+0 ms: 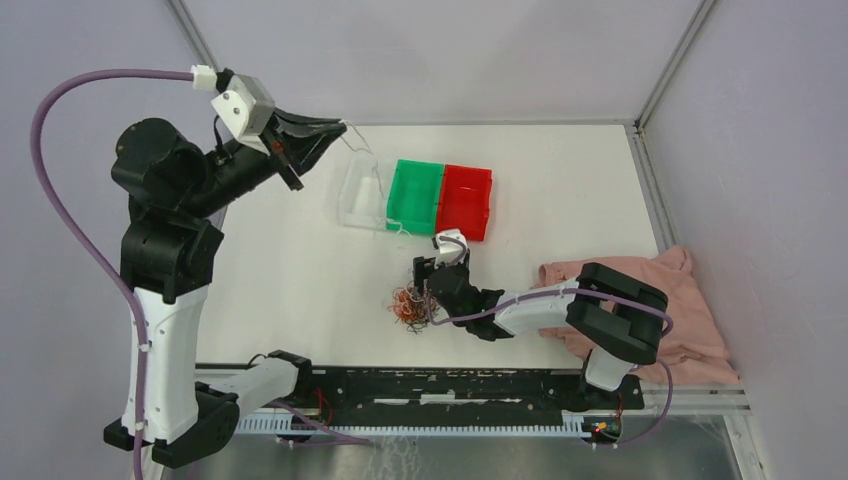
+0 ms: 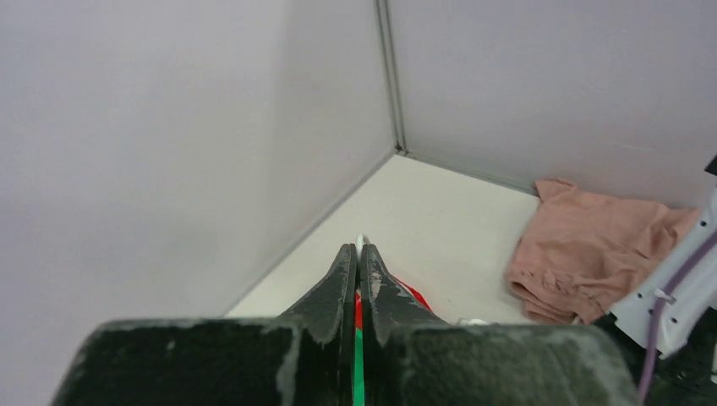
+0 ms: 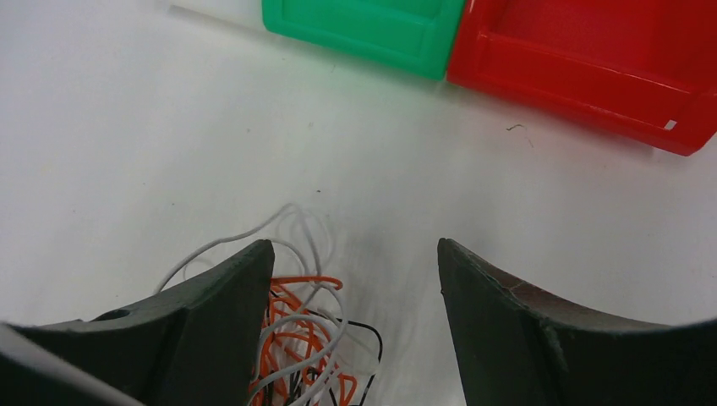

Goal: Untangle the cables
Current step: Untie the cable.

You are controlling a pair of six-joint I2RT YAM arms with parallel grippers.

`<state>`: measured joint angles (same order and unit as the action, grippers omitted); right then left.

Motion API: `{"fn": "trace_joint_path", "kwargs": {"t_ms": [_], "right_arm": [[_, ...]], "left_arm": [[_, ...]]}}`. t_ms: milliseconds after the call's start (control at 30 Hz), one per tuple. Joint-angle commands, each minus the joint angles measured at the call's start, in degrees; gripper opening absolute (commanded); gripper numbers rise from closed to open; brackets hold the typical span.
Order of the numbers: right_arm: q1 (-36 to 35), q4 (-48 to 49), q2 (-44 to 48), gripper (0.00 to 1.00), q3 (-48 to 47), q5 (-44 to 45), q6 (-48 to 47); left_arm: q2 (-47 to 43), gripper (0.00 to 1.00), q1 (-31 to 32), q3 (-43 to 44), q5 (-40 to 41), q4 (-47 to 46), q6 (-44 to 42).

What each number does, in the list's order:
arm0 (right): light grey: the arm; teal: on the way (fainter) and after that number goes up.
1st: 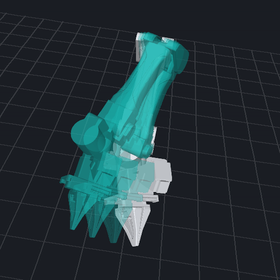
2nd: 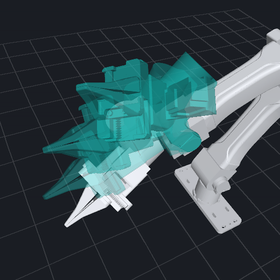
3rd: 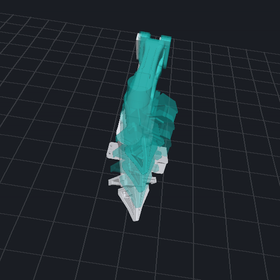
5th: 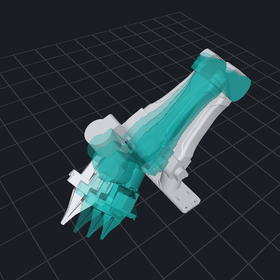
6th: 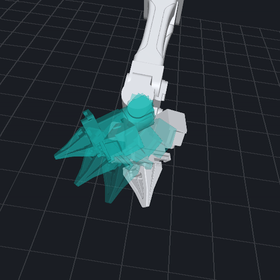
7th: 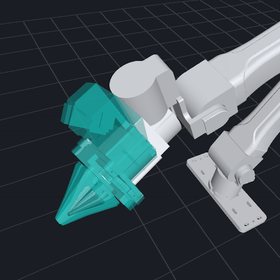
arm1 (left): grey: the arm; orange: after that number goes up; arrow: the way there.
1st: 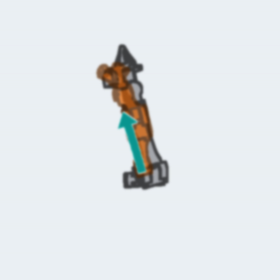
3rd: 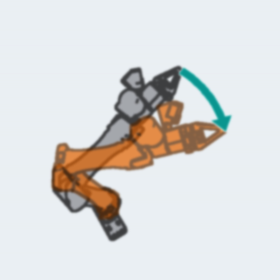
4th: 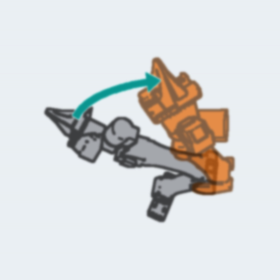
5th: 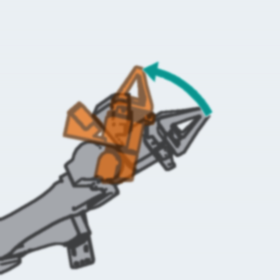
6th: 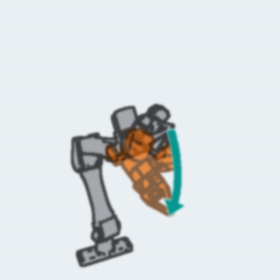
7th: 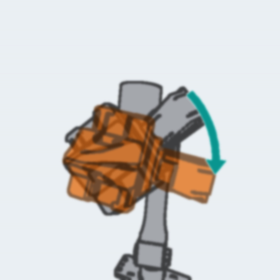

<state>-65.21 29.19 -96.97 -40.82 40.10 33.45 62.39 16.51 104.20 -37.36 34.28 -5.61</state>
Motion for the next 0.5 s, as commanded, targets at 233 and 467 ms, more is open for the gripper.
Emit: {"fn": "trace_joint_path", "kwargs": {"t_ms": [233, 467], "right_arm": [[0.4, 1.3, 2.9, 0.77, 1.9, 1.4, 2.2], [0.4, 1.6, 4.6, 0.77, 3.3, 1.0, 2.5]], "left_arm": [[2.1, 0.03, 0.1, 8.3, 11.2, -13.5, -0.4], [1.6, 0.03, 0.1, 7.6, 23.2, -21.5, -2.5]]}}
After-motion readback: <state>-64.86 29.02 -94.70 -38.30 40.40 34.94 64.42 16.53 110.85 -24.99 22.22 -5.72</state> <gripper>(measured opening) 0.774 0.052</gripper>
